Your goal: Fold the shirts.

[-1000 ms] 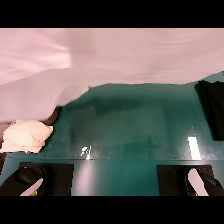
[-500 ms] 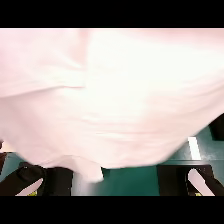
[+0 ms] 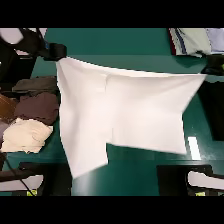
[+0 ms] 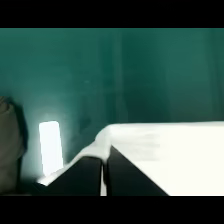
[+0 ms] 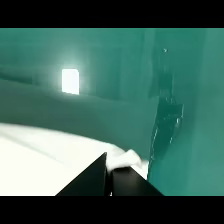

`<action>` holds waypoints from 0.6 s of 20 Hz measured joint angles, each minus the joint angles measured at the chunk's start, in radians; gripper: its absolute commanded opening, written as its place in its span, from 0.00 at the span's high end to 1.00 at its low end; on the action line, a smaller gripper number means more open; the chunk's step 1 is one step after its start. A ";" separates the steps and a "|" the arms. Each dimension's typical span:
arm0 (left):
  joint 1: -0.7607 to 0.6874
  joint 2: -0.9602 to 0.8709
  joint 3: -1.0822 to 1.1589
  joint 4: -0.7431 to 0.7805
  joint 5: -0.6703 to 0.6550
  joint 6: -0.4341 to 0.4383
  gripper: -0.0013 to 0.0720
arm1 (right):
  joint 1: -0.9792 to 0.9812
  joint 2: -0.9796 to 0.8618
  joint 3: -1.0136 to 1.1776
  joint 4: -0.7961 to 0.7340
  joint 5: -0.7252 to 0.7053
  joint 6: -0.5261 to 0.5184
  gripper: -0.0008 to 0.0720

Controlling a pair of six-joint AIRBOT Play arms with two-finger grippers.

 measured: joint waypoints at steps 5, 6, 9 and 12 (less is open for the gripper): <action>0.085 -0.183 0.023 -0.169 0.189 0.062 0.95 | 0.038 -0.264 0.203 -0.020 -0.075 0.002 0.97; 0.094 -0.207 0.030 -0.189 0.212 0.068 0.95 | 0.040 -0.298 0.241 -0.024 -0.083 0.002 0.97; 0.114 -0.242 0.043 -0.220 0.220 0.083 0.95 | 0.044 -0.348 0.269 -0.025 -0.099 0.002 0.97; 0.124 -0.256 0.024 -0.234 0.111 0.128 0.95 | 0.046 -0.336 0.173 -0.029 -0.113 0.001 0.97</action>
